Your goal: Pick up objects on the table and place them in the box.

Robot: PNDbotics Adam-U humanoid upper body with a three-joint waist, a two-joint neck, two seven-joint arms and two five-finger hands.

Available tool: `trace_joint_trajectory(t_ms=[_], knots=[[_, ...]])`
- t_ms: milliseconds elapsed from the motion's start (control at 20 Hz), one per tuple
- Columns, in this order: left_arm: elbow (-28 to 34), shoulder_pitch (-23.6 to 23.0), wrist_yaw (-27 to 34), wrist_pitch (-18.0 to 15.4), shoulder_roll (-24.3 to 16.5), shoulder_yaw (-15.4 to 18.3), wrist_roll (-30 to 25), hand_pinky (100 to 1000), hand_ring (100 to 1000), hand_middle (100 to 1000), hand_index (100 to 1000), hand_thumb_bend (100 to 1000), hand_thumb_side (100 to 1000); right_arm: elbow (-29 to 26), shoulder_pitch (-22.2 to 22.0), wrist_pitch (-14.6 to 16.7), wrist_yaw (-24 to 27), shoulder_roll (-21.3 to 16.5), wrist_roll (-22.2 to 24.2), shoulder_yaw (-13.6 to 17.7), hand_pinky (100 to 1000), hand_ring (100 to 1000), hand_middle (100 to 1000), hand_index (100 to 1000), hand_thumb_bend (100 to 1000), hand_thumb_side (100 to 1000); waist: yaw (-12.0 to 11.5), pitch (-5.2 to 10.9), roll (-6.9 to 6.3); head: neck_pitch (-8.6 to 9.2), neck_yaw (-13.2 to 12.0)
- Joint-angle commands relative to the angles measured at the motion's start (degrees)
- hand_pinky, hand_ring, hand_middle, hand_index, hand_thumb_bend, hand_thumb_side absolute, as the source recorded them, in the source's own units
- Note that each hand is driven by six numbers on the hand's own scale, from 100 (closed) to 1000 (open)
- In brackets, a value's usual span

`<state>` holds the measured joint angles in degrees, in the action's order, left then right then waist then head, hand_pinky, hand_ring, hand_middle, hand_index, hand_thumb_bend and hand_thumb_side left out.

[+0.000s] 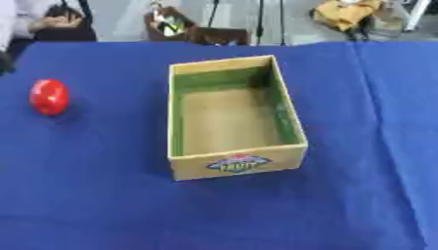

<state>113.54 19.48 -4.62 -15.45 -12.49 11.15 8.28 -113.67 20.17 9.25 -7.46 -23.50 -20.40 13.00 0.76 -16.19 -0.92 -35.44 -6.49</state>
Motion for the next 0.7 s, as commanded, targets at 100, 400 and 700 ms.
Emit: trace_joint_trajectory(t_ms=[100,400,700], knots=[[1.1,0.5,-0.2,0.0,-0.8,0.7,0.1,369,433,457,704,100,878,-0.9,0.5,-0.1,-0.1,-1.2,0.0,0.4,687,709,661,771,100,917,0.1,1.02,-0.04,0.74,-0.5],[1.1,1.0,-1.5,1.6,-4.4,0.9,1.2,372,442,473,724,100,869,-0.9,0.3,-0.1,-0.1,-1.7,-0.1,0.4,687,709,662,772,100,920,0.1,1.13,-0.19,-1.22,-1.0],[0.3,1.6,-4.5,4.3,-8.7,-1.3,-0.8,417,524,597,873,100,824,-0.9,-0.8,0.1,-1.1,-4.6,-0.4,0.6,687,708,663,773,100,933,-0.9,1.38,-1.73,-2.50,1.9]])
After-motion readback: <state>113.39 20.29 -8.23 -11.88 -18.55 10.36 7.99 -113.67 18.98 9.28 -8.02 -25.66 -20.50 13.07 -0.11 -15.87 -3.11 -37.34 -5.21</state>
